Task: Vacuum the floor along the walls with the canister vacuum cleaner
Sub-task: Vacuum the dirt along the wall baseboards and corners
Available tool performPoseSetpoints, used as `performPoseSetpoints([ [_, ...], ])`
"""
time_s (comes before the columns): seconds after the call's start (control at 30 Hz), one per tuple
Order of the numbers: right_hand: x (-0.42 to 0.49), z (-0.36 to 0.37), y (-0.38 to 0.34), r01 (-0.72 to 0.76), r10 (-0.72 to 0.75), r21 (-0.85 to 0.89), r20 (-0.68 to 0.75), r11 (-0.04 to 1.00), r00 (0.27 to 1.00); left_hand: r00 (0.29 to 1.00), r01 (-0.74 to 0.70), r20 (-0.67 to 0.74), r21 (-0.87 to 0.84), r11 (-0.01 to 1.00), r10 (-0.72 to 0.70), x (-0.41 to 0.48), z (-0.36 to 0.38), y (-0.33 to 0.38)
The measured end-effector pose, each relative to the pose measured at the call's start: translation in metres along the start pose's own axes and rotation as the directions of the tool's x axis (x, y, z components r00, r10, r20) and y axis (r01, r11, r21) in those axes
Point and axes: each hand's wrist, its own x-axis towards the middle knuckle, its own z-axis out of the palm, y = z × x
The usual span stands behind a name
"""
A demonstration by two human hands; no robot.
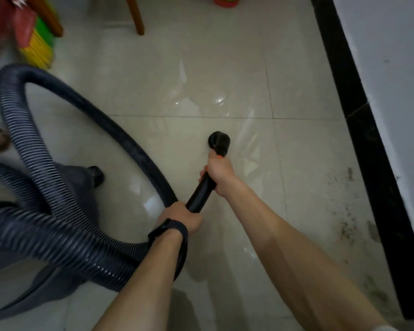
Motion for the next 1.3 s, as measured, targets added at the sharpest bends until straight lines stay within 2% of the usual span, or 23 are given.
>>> performPoseSetpoints([
  [0.1, -0.008, 0.02, 0.031, -0.025, 0.024, -0.048, -0.014, 0.999, 1.0, 0.991, 0.131, 0.038, 0.001, 0.991, -0.131, -0.018, -0.004, -0.018],
  [0.2, -0.013, 0.022, 0.042, -0.027, 0.025, -0.082, -0.026, 0.996, 0.999, 0.977, 0.187, 0.097, 0.059, 0.981, -0.192, -0.028, -0.009, -0.014],
  [0.37, 0.002, -0.013, 0.008, 0.026, -0.028, -0.021, -0.085, 0.999, 0.996, 0.988, 0.092, 0.116, 0.066, 0.994, -0.099, -0.023, -0.012, 0.023],
  [0.5, 0.005, -0.029, 0.001, -0.016, 0.017, 0.014, -0.079, 1.0, 0.997, 0.982, 0.069, 0.172, 0.066, 0.995, -0.079, -0.02, -0.015, 0.033],
  [0.6, 0.004, -0.002, 0.017, -0.024, 0.023, -0.059, -0.023, 0.998, 0.999, 0.961, 0.132, 0.237, 0.071, 0.989, -0.145, -0.027, -0.023, 0.014],
  [0.7, -0.002, 0.033, 0.035, 0.015, -0.005, -0.2, 0.051, 0.98, 0.999, 0.951, 0.198, 0.223, 0.095, 0.975, -0.215, -0.033, -0.025, -0.007],
  [0.8, -0.01, 0.044, 0.036, 0.028, -0.014, -0.273, 0.054, 0.961, 0.998, 0.949, 0.217, 0.212, 0.092, 0.972, -0.232, -0.031, -0.022, -0.013],
  [0.9, 0.005, 0.027, 0.018, 0.077, -0.085, -0.278, -0.017, 0.957, 0.996, 0.978, 0.14, 0.138, 0.1, 0.985, -0.154, -0.021, -0.017, 0.003],
  [1.0, 0.025, -0.01, -0.012, 0.105, -0.127, -0.175, -0.122, 0.979, 0.984, 1.0, -0.024, 0.01, 0.147, 0.989, 0.022, -0.003, -0.007, 0.027],
  [1.1, 0.035, -0.056, -0.045, 0.128, -0.114, 0.041, -0.251, 0.991, 0.961, 0.964, -0.235, -0.08, 0.181, 0.955, 0.253, 0.02, -0.002, 0.053],
  [1.17, 0.04, -0.078, -0.063, 0.147, -0.111, 0.103, -0.297, 0.984, 0.948, 0.923, -0.342, -0.106, 0.213, 0.915, 0.369, 0.036, -0.001, 0.073],
  [1.3, 0.051, -0.084, -0.095, 0.175, -0.145, 0.087, -0.274, 0.981, 0.951, 0.903, -0.39, -0.114, 0.19, 0.901, 0.414, 0.06, 0.007, 0.1],
])
